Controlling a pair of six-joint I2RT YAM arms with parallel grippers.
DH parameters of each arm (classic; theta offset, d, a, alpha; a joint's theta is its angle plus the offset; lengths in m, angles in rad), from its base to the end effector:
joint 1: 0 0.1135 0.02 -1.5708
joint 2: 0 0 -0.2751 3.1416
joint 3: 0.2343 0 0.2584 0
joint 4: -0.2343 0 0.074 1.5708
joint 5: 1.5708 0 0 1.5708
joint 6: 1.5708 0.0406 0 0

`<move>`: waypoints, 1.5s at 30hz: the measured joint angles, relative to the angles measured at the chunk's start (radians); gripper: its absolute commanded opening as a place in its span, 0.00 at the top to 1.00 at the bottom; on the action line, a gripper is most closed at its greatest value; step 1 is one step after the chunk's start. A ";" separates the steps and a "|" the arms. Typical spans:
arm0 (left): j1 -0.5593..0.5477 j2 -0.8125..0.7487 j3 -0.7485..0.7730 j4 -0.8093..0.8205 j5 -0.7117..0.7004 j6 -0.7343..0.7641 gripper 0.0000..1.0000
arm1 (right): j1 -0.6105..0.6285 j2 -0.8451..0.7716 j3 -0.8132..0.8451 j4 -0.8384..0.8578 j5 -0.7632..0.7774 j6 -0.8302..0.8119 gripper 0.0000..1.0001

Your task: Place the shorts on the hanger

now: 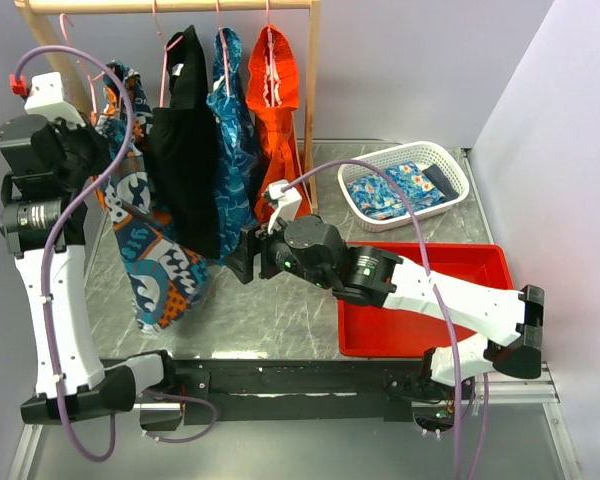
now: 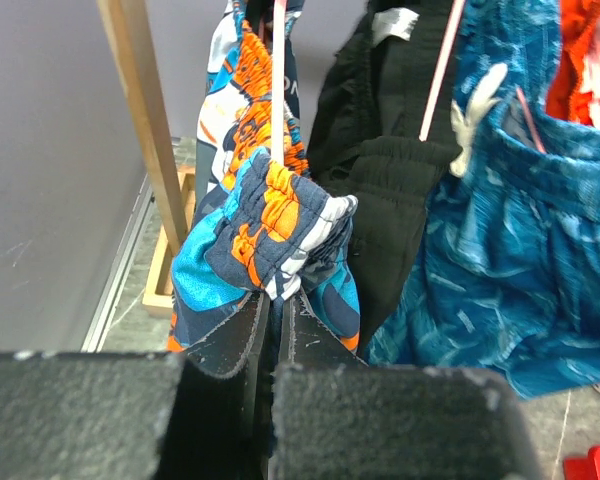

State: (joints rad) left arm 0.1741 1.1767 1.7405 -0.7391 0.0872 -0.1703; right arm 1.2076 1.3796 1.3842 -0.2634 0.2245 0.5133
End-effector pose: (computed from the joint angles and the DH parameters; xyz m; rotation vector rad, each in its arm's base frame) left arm 0.2049 0.0324 0.5326 -0.2361 1.7299 -0.0733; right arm 0.1252 0.3039 0.4157 -0.5007 1.8778 0.9875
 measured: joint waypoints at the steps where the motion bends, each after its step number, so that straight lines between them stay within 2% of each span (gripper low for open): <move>1: 0.017 0.008 0.000 0.008 0.017 0.000 0.99 | 0.000 0.008 0.008 -0.007 0.000 -0.004 0.21; 10: 0.063 0.100 0.031 0.062 0.117 0.001 0.99 | 0.000 0.037 0.032 -0.023 0.000 -0.018 0.20; 18: 0.066 0.163 0.098 0.078 0.126 0.030 0.99 | 0.000 0.053 0.037 -0.023 0.000 -0.018 0.20; 32: 0.067 0.126 0.113 0.107 0.127 0.125 0.99 | 0.000 0.105 0.058 -0.061 0.000 -0.025 0.20; 45: 0.067 0.256 0.212 0.129 0.138 0.135 0.99 | 0.000 0.130 0.097 -0.068 0.007 -0.041 0.20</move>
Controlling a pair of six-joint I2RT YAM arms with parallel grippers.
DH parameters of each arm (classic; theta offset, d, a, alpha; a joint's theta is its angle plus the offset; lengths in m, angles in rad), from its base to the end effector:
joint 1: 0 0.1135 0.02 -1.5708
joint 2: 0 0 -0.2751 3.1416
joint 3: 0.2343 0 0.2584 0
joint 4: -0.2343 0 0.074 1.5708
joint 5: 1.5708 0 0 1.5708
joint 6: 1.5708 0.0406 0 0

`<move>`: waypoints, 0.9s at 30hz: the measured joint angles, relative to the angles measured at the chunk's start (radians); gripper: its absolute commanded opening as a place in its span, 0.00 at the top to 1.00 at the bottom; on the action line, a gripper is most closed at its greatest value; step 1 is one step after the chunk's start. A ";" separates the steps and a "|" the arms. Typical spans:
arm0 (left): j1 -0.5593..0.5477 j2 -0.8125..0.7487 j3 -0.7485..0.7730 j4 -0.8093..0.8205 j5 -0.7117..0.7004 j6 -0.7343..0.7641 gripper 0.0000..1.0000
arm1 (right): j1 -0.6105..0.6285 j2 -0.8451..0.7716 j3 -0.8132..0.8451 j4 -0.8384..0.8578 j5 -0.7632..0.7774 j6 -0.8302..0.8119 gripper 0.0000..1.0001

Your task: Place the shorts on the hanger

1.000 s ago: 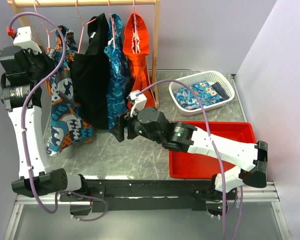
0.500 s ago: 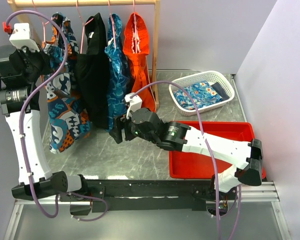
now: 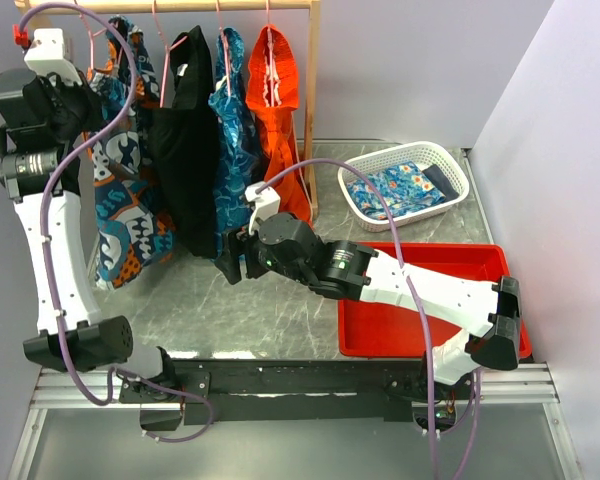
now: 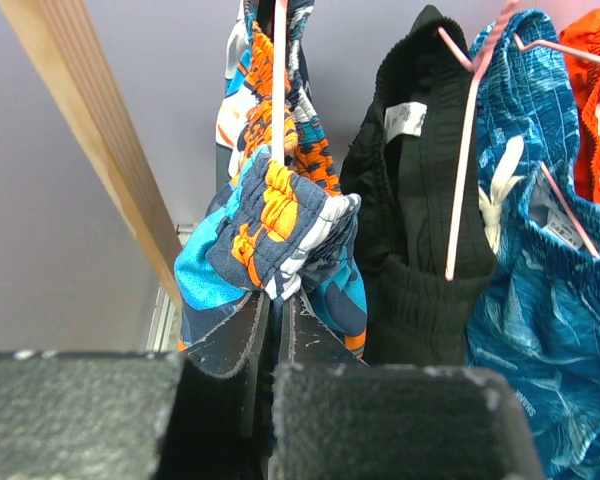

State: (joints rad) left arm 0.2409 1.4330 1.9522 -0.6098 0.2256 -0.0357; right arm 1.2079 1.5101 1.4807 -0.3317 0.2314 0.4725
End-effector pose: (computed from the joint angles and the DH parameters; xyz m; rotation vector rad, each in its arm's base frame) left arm 0.2777 0.0589 0.5525 -0.0584 1.6582 -0.0316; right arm 0.1374 0.3356 0.4006 -0.5754 1.9457 0.8844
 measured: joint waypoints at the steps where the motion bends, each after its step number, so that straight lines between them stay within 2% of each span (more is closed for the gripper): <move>1: 0.000 0.011 0.010 0.001 0.003 0.000 0.99 | 0.000 0.001 0.002 -0.001 0.001 0.000 0.20; 17: 0.023 0.168 0.026 0.048 0.091 -0.002 0.99 | 0.000 0.023 0.024 -0.025 0.016 -0.011 0.20; 19: 0.023 0.166 0.025 0.049 0.092 -0.003 0.78 | 0.000 0.023 0.024 -0.027 0.016 -0.010 0.20; 21: 0.023 0.163 0.025 0.053 0.091 -0.006 0.44 | 0.000 0.023 0.024 -0.028 0.016 -0.010 0.20; 23: 0.023 0.160 0.025 0.066 0.089 -0.021 0.24 | 0.000 0.023 0.024 -0.029 0.016 -0.010 0.20; 24: 0.023 0.157 0.025 0.071 0.081 -0.023 0.03 | 0.000 0.023 0.024 -0.029 0.016 -0.010 0.20; 27: 0.023 0.138 0.024 0.074 0.041 -0.049 0.04 | 0.000 0.023 0.024 -0.028 0.016 -0.010 0.20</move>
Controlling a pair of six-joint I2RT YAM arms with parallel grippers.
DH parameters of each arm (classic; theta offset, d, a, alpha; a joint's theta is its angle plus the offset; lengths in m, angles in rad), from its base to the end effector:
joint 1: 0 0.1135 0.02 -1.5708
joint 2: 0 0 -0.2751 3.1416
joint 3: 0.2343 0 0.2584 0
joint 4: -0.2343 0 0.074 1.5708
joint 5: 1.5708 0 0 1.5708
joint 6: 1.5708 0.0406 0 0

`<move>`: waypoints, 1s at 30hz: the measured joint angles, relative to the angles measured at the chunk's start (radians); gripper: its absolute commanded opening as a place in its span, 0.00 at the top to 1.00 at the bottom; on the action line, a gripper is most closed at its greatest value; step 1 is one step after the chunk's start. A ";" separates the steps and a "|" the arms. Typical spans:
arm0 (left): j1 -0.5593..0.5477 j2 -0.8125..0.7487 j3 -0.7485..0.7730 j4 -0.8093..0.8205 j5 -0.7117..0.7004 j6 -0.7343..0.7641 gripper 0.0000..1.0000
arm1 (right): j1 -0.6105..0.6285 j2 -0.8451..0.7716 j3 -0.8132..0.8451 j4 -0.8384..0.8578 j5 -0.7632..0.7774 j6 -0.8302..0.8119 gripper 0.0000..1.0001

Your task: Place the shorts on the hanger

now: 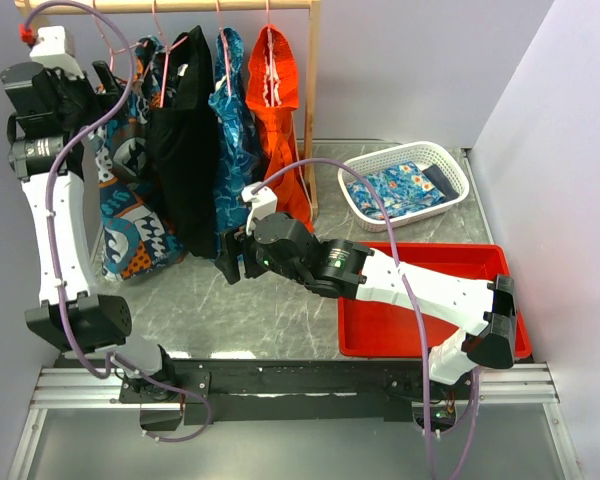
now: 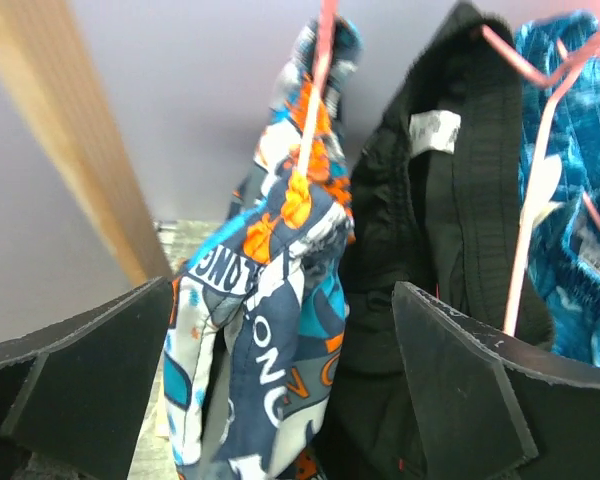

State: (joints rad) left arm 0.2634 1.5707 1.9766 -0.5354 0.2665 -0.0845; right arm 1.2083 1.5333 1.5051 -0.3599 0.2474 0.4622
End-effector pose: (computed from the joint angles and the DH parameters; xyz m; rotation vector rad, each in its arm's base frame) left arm 0.3305 0.0780 0.5283 -0.0962 1.6938 -0.0928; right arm 0.1396 0.3401 0.3984 -0.5848 1.9614 0.8454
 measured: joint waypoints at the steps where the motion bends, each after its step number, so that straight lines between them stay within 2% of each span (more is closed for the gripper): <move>1: 0.000 -0.010 -0.001 0.000 -0.017 -0.008 0.03 | 0.000 0.000 0.000 0.000 0.000 0.000 0.20; 7: -0.007 -0.121 -0.015 -0.001 -0.076 -0.092 0.04 | 0.000 -0.014 -0.027 0.014 0.008 0.001 0.20; 10: -0.087 -0.215 -0.071 0.008 -0.130 -0.129 0.04 | 0.000 -0.039 -0.061 0.021 0.025 0.002 0.19; 15: -0.394 -0.339 -0.164 0.008 -0.246 -0.163 0.03 | 0.000 -0.122 -0.156 0.040 0.102 0.019 0.19; 20: -0.653 -0.427 -0.324 0.020 -0.409 -0.203 0.04 | -0.005 -0.316 -0.354 0.062 0.211 0.076 0.19; 25: -1.019 -0.461 -0.552 0.049 -0.611 -0.257 0.03 | -0.018 -0.560 -0.587 0.076 0.297 0.175 0.18; 30: -1.302 -0.456 -0.818 0.072 -0.785 -0.367 0.04 | -0.022 -0.764 -0.801 0.082 0.357 0.286 0.18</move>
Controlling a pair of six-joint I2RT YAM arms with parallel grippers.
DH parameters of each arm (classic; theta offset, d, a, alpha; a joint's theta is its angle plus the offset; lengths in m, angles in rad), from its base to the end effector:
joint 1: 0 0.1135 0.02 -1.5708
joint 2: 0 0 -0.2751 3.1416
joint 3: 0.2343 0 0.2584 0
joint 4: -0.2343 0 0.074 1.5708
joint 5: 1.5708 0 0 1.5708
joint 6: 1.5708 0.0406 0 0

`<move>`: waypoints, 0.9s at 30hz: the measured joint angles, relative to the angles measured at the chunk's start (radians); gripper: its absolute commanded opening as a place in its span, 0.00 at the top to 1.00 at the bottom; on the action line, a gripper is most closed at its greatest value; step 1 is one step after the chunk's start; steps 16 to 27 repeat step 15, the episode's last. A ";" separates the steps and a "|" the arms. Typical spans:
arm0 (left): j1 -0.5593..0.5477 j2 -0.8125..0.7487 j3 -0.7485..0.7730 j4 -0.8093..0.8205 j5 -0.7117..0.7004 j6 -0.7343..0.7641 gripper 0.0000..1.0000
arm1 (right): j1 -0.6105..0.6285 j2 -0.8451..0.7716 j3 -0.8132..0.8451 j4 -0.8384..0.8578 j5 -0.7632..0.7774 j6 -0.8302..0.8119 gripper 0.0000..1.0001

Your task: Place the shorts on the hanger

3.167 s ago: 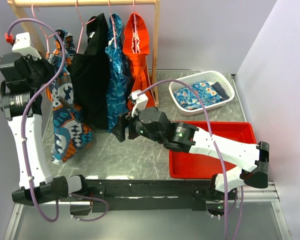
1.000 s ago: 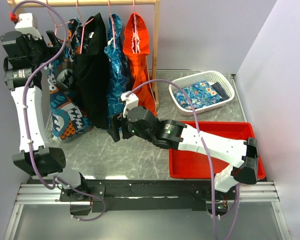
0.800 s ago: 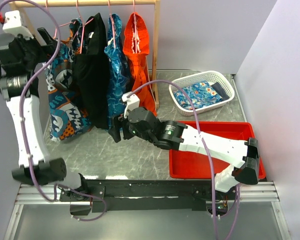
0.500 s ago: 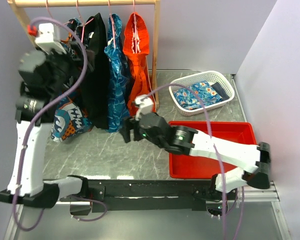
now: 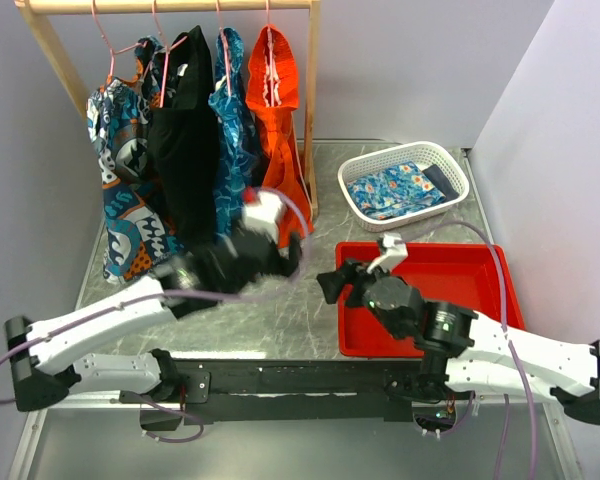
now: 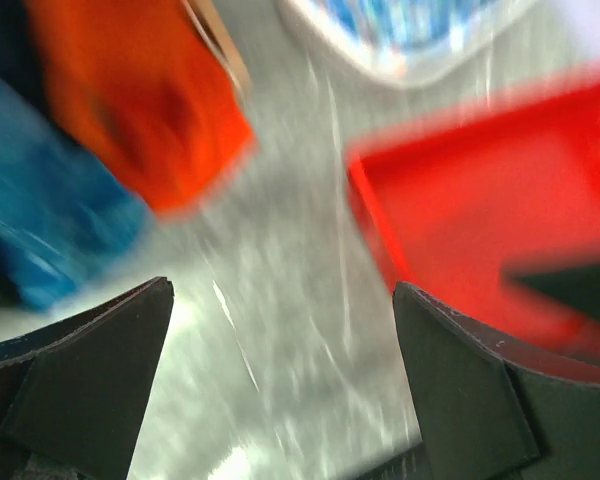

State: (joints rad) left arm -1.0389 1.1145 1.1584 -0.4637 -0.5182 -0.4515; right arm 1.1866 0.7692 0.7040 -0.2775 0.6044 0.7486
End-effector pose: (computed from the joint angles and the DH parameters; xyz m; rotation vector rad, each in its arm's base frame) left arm 0.1426 -0.2027 0.3869 0.2416 1.9473 -0.4741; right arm 0.0882 0.1566 0.3122 -0.0051 1.9217 0.7577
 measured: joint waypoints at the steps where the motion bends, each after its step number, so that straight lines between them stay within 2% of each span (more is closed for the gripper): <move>1: -0.048 0.001 -0.051 0.004 -0.016 -0.031 0.04 | 0.000 -0.024 -0.026 -0.004 0.006 0.014 0.18; 4: -0.106 -0.001 -0.174 0.032 -0.025 -0.104 0.04 | 0.000 -0.081 -0.085 -0.019 0.026 0.051 0.17; 10: -0.103 -0.090 -0.331 0.122 -0.009 -0.204 0.04 | 0.000 -0.098 -0.111 -0.030 0.049 0.085 0.15; 15: -0.103 -0.176 -0.359 0.221 -0.014 -0.225 0.03 | 0.000 -0.090 -0.115 -0.034 0.063 0.097 0.12; 27: -0.103 -0.176 -0.359 0.221 -0.014 -0.225 0.03 | 0.000 -0.090 -0.115 -0.034 0.063 0.097 0.12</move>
